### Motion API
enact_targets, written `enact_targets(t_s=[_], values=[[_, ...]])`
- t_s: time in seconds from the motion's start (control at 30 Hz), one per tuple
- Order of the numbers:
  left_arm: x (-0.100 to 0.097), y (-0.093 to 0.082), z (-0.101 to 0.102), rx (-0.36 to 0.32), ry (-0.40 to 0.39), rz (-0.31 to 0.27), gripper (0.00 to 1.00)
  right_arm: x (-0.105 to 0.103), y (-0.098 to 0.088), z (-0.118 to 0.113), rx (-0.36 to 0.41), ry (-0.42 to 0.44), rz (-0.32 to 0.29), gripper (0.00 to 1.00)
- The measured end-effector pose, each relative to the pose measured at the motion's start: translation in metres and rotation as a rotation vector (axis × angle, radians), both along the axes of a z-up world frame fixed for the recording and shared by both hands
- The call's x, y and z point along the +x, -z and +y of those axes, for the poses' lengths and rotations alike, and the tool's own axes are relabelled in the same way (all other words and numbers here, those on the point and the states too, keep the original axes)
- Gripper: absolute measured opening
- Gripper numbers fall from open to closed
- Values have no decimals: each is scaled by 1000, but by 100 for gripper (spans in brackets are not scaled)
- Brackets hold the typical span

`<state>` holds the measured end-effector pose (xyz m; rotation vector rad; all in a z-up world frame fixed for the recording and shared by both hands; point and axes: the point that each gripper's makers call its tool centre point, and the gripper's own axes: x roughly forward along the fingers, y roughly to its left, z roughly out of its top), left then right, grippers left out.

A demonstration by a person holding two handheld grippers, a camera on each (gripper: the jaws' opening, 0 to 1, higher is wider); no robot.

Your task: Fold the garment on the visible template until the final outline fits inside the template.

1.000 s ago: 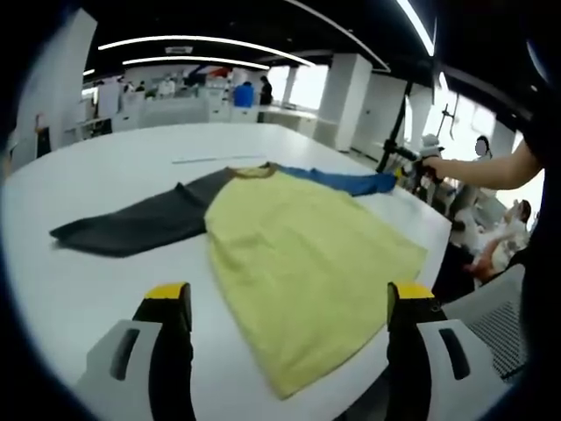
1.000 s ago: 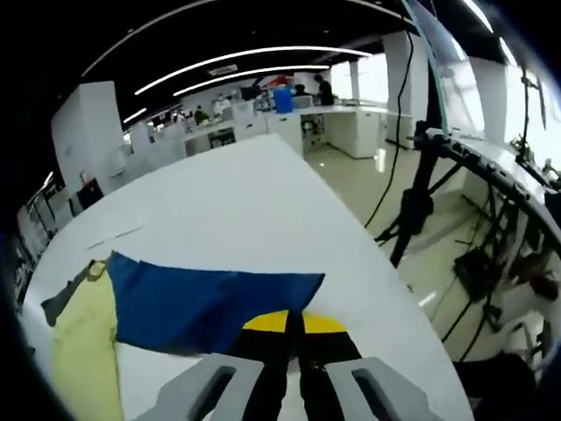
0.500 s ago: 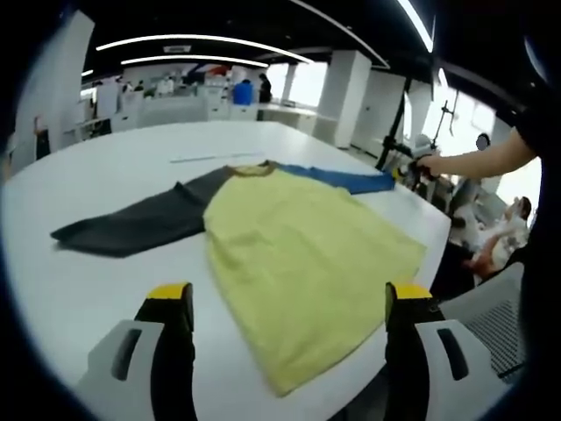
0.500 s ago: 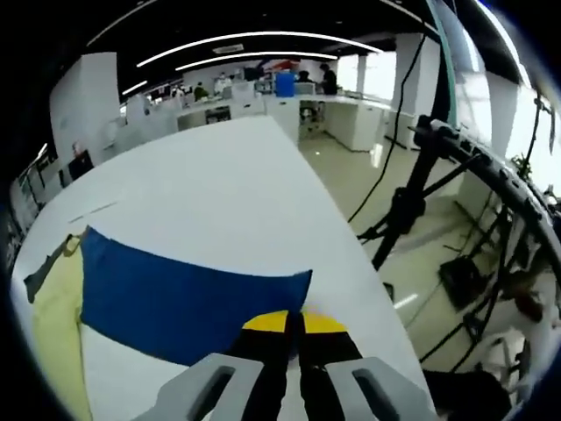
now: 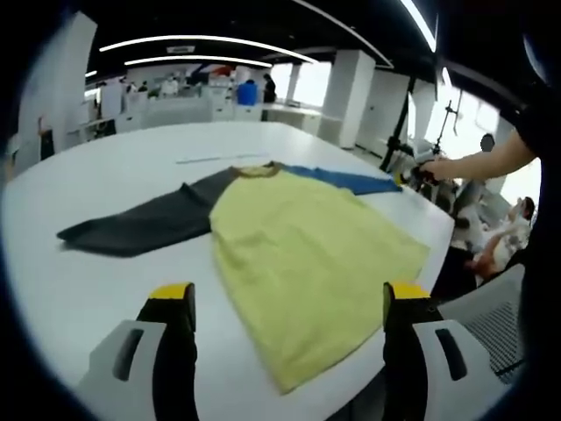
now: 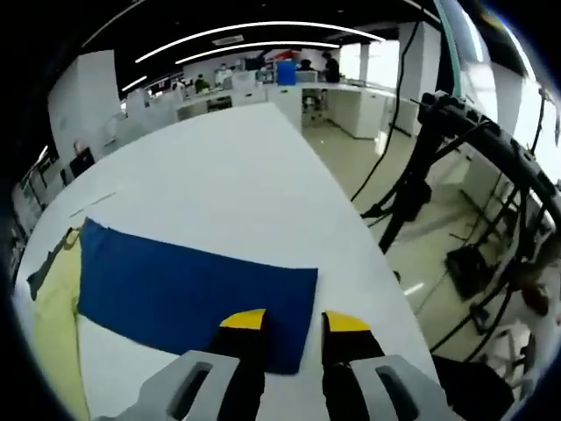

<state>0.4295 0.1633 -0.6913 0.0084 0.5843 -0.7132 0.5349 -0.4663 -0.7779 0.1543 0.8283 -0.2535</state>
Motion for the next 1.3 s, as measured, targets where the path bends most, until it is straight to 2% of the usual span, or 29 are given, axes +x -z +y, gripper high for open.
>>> enact_targets(t_s=[0.1, 0.13, 0.3, 0.4, 0.57, 0.77, 0.97, 1.17, 1.3], values=[[-1, 1, 0, 9, 3, 3, 84, -7, 6, 2, -1, 6, 28, 21], [-1, 1, 1, 13, 4, 5, 84, -4, 4, 2, -16, -12, 12, 20], [-2, 2, 3, 15, -6, 11, 83, -5, 5, 0, -32, -5, 27, 17], [-3, 3, 4, 23, -8, 17, 82, -3, 7, 1, -40, -7, 28, 7], [-2, 2, 8, 32, -24, 14, 84, 1, 8, 3, -14, 27, 16, 0], [-4, 2, 9, 42, -27, 12, 85, 2, 6, 7, -10, 31, 10, 0], [-4, 2, 11, 43, -32, 10, 87, 3, 6, 7, 64, 99, -14, 0], [-3, 2, 11, 44, -27, 5, 89, -3, -10, 20, 66, 96, -33, 0], [-4, 2, 11, 43, -22, 7, 89, 0, -15, 16, 65, 87, -40, 0]])
